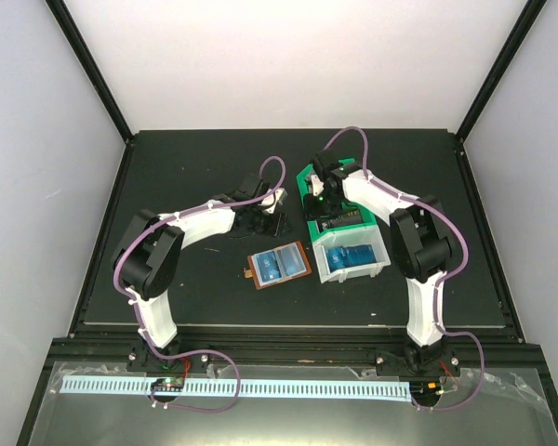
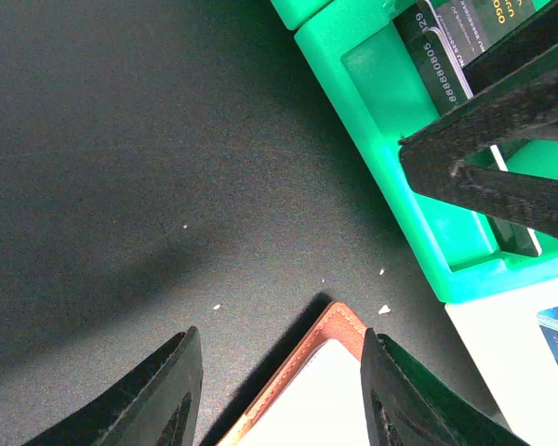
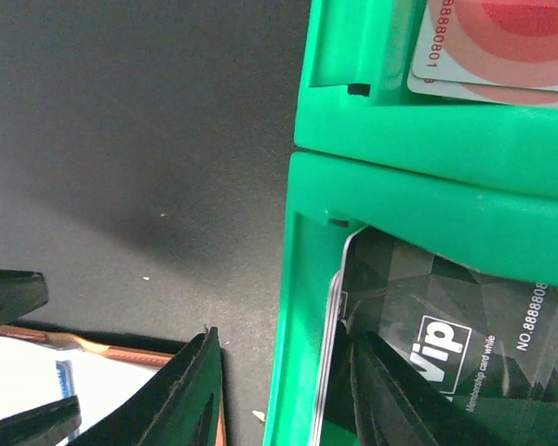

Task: Put the credit cards into the card holder
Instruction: Pick up the credit card from the storage box.

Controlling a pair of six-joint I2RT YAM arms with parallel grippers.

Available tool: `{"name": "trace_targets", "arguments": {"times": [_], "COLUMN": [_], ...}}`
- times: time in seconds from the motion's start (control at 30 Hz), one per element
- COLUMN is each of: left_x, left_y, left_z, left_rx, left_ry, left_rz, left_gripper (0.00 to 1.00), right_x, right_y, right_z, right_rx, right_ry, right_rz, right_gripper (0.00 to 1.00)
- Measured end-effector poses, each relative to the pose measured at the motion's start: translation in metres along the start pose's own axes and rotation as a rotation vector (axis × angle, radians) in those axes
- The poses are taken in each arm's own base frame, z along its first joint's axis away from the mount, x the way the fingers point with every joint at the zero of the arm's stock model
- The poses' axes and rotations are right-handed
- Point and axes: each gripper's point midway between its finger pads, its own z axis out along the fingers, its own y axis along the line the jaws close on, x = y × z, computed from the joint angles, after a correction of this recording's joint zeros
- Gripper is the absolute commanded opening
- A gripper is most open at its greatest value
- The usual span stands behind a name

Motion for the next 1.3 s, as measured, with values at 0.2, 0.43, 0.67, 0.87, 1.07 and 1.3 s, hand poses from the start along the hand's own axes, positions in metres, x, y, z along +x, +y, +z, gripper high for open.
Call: {"name": "trace_targets", "arguments": {"times": [0.2,0.43,0.67,0.87,1.07,1.3], "left_x": [0.000,0.000,0.000,0.000,0.000,0.000], "left_y": [0.000,0.000,0.001,0.001,0.001,0.001], "left_z": [0.000,0.000,0.000,0.000,0.000,0.000], "left_rx": [-0.001,-0.002,-0.003,-0.006,-0.006,-0.008], "left_ry": [-0.001,-0.001,-0.002,-0.002,-0.002,-0.003], "left_rz": [-0.003,-0.008,-0.008,-0.008,-0.008,-0.008], "left_gripper": [0.48,0.49,0.48,0.48,0.48,0.48], "right_x": [0.003,0.009,0.011,0.013,0.011,0.010], "right_y": [-0.004,-0.008,-0.007,-0.007,-0.005,-0.001], "right_z": [0.007,0.006,0.004,0.003,-0.002,-0.009], "right_rx": [0.052,0.078,0.078,0.075,0.070,0.058], "right_ry": [0.020,0.043,0.053,0.058,0.052,0.046], "right_rz": [-0.007,0.009,0.019,0.023,0.023,0.024], "right_gripper": [0.34,0.23,0.18,0.18,0.17,0.16]}}
